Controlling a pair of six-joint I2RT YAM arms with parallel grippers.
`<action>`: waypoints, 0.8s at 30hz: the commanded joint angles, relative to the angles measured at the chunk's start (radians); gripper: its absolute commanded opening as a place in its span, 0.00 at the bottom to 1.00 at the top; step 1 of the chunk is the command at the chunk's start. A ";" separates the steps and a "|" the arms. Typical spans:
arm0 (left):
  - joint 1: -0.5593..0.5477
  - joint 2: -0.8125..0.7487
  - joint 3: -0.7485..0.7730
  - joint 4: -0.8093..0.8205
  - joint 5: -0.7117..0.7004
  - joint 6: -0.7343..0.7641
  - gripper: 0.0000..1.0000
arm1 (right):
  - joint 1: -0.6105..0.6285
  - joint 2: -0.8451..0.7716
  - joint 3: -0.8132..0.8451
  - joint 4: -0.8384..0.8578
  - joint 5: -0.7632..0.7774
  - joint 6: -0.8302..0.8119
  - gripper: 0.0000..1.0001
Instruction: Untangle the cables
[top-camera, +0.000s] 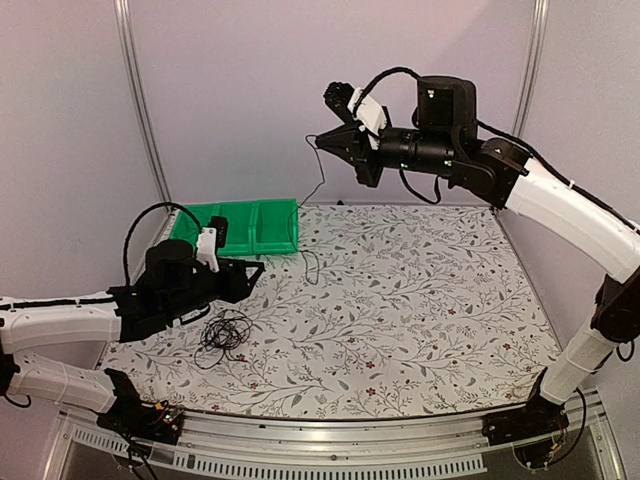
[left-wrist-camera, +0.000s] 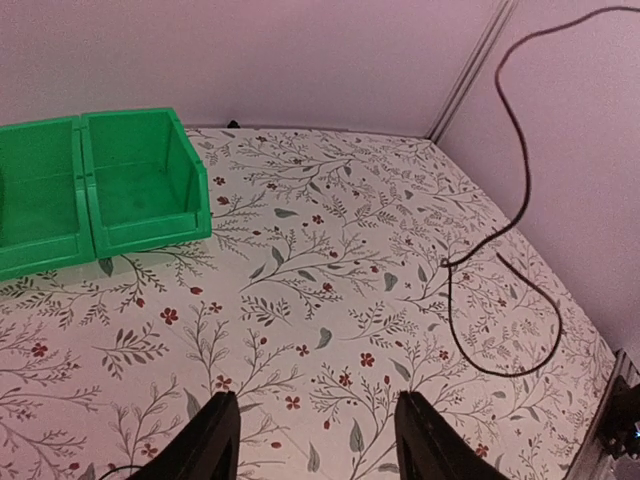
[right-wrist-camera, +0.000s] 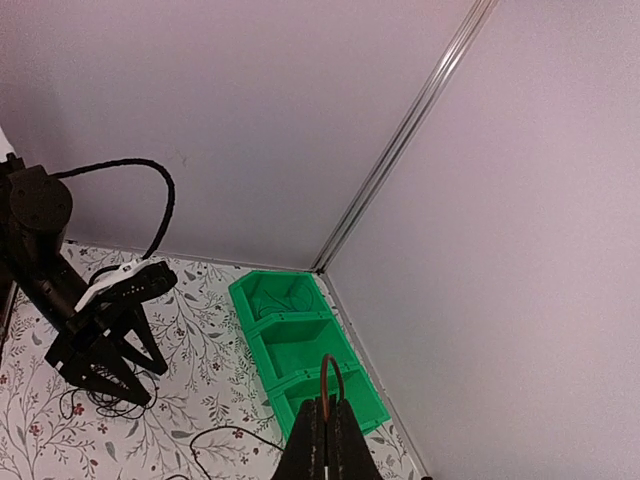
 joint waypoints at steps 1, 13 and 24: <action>-0.011 -0.072 -0.035 -0.185 -0.113 -0.004 0.53 | -0.006 -0.009 -0.046 0.037 -0.061 0.091 0.00; -0.011 0.081 0.090 -0.073 0.103 0.066 0.62 | -0.006 0.052 -0.156 0.044 -0.117 0.099 0.00; 0.006 0.291 0.271 -0.186 0.176 -0.011 0.52 | -0.005 0.122 -0.115 0.048 -0.137 0.114 0.00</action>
